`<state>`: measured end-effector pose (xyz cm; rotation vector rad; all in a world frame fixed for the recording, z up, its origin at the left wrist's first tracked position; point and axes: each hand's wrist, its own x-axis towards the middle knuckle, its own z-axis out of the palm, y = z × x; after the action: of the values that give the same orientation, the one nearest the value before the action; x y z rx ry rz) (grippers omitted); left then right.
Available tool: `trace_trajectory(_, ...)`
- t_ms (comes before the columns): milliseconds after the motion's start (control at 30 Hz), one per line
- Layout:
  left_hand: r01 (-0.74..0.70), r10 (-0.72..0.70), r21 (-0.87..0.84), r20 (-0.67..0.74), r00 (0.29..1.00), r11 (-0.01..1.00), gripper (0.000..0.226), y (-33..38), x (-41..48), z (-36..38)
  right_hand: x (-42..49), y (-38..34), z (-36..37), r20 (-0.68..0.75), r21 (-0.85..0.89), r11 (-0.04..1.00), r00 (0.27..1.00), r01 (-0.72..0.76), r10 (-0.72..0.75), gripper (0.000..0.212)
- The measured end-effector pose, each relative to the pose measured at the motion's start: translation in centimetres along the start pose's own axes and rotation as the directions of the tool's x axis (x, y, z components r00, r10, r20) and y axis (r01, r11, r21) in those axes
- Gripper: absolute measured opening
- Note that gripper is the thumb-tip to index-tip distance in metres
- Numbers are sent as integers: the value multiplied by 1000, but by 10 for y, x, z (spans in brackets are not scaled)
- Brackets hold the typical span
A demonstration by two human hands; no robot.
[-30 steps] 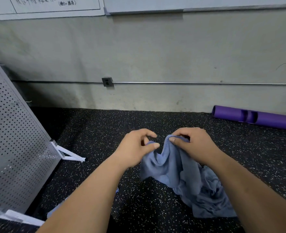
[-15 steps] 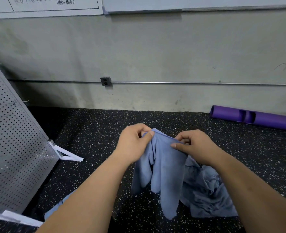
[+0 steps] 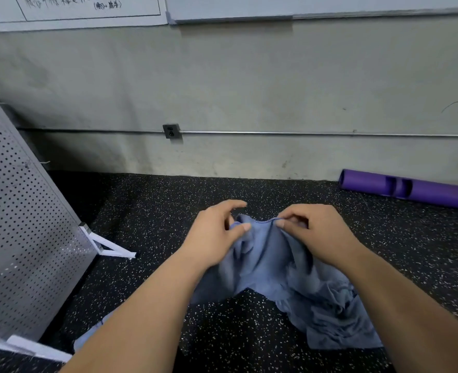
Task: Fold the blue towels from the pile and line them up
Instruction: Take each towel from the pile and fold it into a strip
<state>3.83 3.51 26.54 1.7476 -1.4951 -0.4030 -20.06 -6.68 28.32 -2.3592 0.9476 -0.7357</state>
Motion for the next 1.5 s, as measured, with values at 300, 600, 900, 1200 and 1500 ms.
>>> trace_trajectory(300, -47, 46, 8, 68, 997, 999, 12, 13, -2, 18, 1, -9, 9, 78, 24, 1000, 997, 15, -17, 4)
trace_trajectory(600, 125, -125, 236, -17, 992, 964, 17, -9, 4, 6, 3, 18, -8, 19, -119, 985, 991, -127, 131, 7)
trace_trajectory(900, -78, 61, 148, 116, 991, 986, 14, 21, -6, 24, 0, -13, 8, 93, -3, 1000, 996, 9, -8, 3)
trace_trajectory(1200, 138, -137, 103, -18, 990, 985, 14, 6, 1, 14, 0, 5, -11, 96, -62, 994, 991, -92, 98, 5)
trace_trajectory(1500, 240, -234, 131, -59, 970, 962, 11, -5, 5, 10, 0, 14, -17, -17, 112, 977, 983, -180, 183, 19)
